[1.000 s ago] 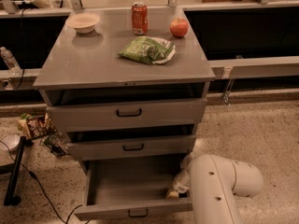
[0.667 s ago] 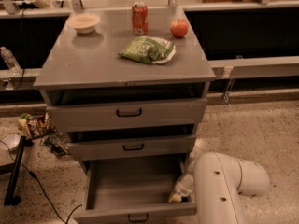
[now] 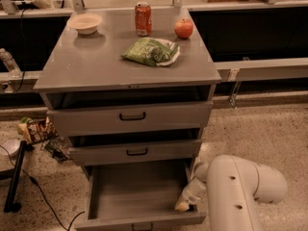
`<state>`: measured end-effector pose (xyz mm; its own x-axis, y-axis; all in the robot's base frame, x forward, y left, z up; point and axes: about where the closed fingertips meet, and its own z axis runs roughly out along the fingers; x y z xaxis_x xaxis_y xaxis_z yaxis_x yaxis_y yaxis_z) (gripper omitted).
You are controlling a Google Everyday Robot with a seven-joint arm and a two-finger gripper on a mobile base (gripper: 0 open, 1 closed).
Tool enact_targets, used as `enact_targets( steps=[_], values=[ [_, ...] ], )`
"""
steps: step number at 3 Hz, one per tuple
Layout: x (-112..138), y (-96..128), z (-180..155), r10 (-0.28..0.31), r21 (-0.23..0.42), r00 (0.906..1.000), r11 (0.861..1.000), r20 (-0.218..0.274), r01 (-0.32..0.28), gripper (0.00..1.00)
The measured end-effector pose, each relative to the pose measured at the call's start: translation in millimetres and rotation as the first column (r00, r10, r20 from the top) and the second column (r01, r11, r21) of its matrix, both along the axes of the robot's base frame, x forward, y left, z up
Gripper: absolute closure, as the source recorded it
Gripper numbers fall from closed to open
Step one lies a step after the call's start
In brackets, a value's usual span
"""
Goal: Open bottom drawer
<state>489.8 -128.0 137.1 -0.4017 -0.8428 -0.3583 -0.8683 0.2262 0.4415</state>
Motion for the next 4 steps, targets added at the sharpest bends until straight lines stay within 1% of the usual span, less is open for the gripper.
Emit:
enact_targets(
  steps=[1,2,3,4],
  values=[
    [-4,-1,5,-0.002,0.006,1.0000,1.000,-0.002,0.002,1.00],
    [22,6,34,0.017,0.057,0.9832,0.998,0.182,-0.028,1.00],
    [44,14,76,0.028,0.088,0.9140,0.994,0.405,-0.070,1.00],
    [68,5,131,-0.005,0.137,0.8369,0.987,0.547,-0.084,1.00]
  ],
)
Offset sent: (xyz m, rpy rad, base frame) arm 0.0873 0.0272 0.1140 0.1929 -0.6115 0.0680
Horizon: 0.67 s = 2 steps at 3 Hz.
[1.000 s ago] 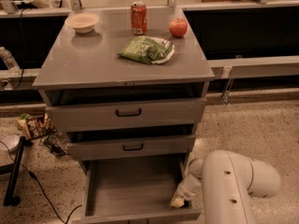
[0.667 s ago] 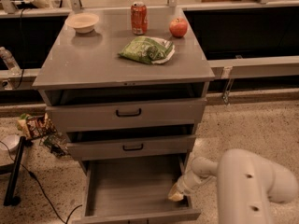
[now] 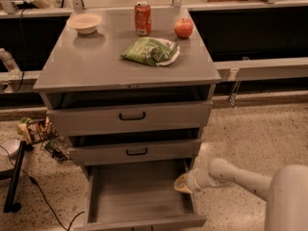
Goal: Open bottom drawer
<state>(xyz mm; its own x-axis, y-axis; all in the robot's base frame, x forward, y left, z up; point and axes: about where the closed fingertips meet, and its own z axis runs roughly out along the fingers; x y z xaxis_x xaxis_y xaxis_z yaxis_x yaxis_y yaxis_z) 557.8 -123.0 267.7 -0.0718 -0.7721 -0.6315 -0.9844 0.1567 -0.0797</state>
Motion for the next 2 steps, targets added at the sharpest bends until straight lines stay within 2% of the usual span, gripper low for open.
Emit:
enact_targets(
  steps=[1,2],
  values=[
    [-2,-18,60,-0.032,0.111,0.9990,0.993,0.030,0.029,1.00],
    [4,-33,119,-0.082,0.210,0.9961,0.975,0.034,0.073,0.82]
  ],
)
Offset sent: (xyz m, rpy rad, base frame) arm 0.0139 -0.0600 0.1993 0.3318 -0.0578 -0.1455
